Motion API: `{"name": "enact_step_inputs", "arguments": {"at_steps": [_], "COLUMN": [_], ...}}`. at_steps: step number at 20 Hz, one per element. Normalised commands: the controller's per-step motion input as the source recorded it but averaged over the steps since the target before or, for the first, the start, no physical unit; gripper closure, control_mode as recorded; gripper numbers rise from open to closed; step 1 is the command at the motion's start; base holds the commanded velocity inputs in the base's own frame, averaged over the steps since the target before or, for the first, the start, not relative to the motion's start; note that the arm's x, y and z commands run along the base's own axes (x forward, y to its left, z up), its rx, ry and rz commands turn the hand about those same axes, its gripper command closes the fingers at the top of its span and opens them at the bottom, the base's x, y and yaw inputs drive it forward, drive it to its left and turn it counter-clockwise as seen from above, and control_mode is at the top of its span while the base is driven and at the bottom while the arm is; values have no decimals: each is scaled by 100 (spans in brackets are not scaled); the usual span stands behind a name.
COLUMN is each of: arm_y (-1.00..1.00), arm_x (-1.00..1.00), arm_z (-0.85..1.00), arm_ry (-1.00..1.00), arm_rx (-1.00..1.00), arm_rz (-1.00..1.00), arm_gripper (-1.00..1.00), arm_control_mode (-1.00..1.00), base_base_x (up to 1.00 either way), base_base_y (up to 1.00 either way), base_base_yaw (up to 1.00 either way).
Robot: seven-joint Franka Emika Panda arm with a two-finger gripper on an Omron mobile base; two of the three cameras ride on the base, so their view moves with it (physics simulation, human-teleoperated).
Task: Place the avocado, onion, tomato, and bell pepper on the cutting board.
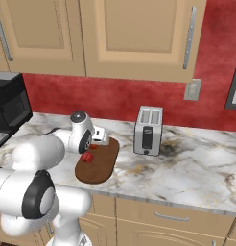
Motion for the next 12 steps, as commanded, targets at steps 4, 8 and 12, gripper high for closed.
{"name": "enact_step_inputs", "arguments": {"at_steps": [4, 8, 12], "arm_y": [0, 0, 0], "arm_x": [26, 20, 18], "arm_z": [-16, -20, -17], "arm_ry": [4, 5, 2], "arm_rx": [0, 0, 0], "arm_rz": [0, 0, 0], "arm_gripper": [100, 100, 100], "arm_control_mode": [-100, -100, -100], "base_base_x": [0, 0, 0], "base_base_y": [0, 0, 0], "base_base_yaw": [0, 0, 0]}}
